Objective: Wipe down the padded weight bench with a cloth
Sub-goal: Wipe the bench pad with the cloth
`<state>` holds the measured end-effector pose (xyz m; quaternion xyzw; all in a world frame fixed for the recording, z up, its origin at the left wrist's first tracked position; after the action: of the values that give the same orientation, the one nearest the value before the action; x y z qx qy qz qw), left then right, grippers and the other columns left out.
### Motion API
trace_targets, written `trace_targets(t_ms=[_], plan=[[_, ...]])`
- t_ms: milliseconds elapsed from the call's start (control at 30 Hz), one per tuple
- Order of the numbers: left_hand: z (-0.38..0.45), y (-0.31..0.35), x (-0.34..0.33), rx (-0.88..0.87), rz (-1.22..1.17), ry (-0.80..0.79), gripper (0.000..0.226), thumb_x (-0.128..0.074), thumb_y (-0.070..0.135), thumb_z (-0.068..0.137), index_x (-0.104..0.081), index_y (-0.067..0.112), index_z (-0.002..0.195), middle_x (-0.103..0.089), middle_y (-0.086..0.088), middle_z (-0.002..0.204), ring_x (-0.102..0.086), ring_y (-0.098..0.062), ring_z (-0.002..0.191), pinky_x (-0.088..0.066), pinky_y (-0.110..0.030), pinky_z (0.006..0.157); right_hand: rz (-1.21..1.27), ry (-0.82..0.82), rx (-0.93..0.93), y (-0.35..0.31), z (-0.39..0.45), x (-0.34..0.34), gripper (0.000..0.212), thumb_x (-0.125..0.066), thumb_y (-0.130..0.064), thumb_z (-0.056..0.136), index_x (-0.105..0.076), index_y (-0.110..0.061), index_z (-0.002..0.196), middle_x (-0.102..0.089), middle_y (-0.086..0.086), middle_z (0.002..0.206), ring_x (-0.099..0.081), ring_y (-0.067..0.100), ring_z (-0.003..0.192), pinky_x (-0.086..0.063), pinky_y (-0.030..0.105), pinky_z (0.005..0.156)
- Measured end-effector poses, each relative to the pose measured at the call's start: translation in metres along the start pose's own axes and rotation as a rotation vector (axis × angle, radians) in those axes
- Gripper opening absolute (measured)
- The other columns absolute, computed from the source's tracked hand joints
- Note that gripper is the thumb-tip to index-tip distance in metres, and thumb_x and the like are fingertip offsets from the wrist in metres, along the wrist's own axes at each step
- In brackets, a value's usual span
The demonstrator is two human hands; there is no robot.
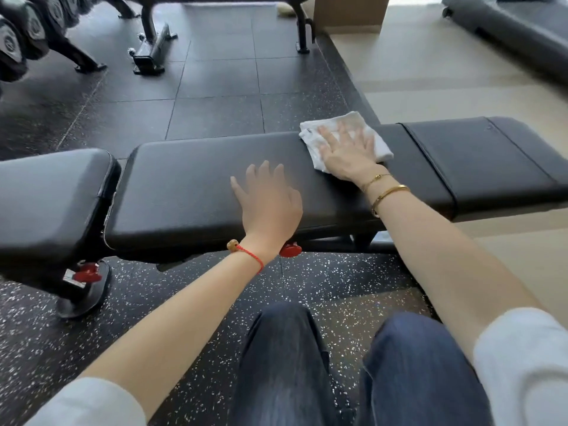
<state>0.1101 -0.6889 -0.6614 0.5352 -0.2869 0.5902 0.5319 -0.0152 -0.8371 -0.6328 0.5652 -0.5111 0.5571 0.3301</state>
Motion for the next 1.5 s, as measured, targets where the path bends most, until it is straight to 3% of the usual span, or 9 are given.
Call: trace_targets(t_ms=[300, 533, 700, 900, 1133, 1300, 1500], plan=[[0.001, 0.001, -0.001, 0.020, -0.041, 0.015, 0.053, -0.036, 0.034, 0.093, -0.044, 0.019, 0.143, -0.040, -0.007, 0.151, -0.028, -0.030, 0.142, -0.014, -0.061, 0.117, -0.055, 0.045, 0.284, 0.005, -0.056, -0.018, 0.051, -0.017, -0.047, 0.104, -0.004, -0.049, 0.153, 0.004, -0.002, 0.166, 0.011, 0.029, 0.151, 0.010, 0.051, 0.120], [0.001, 0.009, 0.001, 0.078, -0.032, 0.041, 0.046, -0.038, 0.028, 0.097, -0.048, 0.019, 0.140, -0.042, -0.007, 0.151, -0.028, -0.029, 0.143, -0.013, -0.061, 0.118, -0.056, 0.075, 0.302, 0.070, -0.101, -0.010, 0.050, -0.015, -0.046, 0.104, -0.004, -0.050, 0.153, 0.002, -0.002, 0.166, 0.011, 0.026, 0.151, 0.010, 0.046, 0.121], [0.001, 0.058, -0.004, 0.106, -0.089, 0.028, 0.046, -0.039, 0.029, 0.096, -0.048, 0.018, 0.140, -0.042, -0.006, 0.150, -0.028, -0.027, 0.143, -0.013, -0.060, 0.118, -0.078, 0.128, 0.168, 0.134, -0.093, 0.005, 0.050, -0.015, -0.046, 0.104, -0.006, -0.049, 0.153, -0.003, -0.002, 0.166, 0.006, 0.026, 0.151, 0.008, 0.047, 0.121], [0.007, 0.146, -0.030, 0.092, -0.112, -0.011, 0.051, -0.038, 0.031, 0.098, -0.037, 0.022, 0.148, -0.034, -0.004, 0.156, -0.021, -0.025, 0.147, -0.010, -0.060, 0.119, -0.044, 0.071, 0.155, 0.202, -0.051, 0.025, 0.050, -0.017, -0.044, 0.103, -0.010, -0.049, 0.153, -0.002, -0.001, 0.166, 0.007, 0.026, 0.151, 0.008, 0.048, 0.120], [0.015, 0.197, -0.051, 0.126, 0.001, 0.009, 0.050, -0.035, 0.032, 0.096, -0.040, 0.027, 0.146, -0.037, -0.003, 0.154, -0.025, -0.028, 0.145, -0.011, -0.065, 0.116, 0.006, -0.001, 0.166, 0.218, 0.018, 0.045, 0.053, -0.016, -0.051, 0.101, -0.010, -0.047, 0.154, 0.002, -0.001, 0.166, 0.012, 0.027, 0.151, 0.012, 0.051, 0.119], [0.012, 0.196, -0.053, 0.129, 0.001, 0.043, 0.050, -0.039, 0.031, 0.096, -0.043, 0.028, 0.145, -0.040, -0.002, 0.152, -0.028, -0.026, 0.144, -0.011, -0.063, 0.117, -0.065, -0.059, 0.292, 0.215, 0.019, 0.047, 0.054, -0.016, -0.057, 0.100, -0.008, -0.048, 0.153, 0.005, -0.002, 0.166, 0.014, 0.033, 0.150, 0.013, 0.054, 0.118], [0.013, 0.197, -0.055, 0.148, 0.003, 0.063, 0.049, -0.041, 0.032, 0.096, -0.043, 0.030, 0.145, -0.041, 0.001, 0.153, -0.028, -0.023, 0.144, -0.012, -0.061, 0.118, -0.059, 0.015, 0.465, 0.266, -0.018, 0.044, 0.052, -0.020, -0.055, 0.102, -0.007, -0.052, 0.152, 0.001, -0.003, 0.166, 0.010, 0.028, 0.151, 0.008, 0.050, 0.120]])
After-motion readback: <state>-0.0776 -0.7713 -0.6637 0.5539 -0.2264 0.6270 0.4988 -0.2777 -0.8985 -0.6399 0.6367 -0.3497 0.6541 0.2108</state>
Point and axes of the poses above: each hand's wrist, its own z-axis towards the middle knuckle, its own x-axis out of the back of the hand, y = z × x, the point moved 1 cm from there along z, towards the middle knuckle
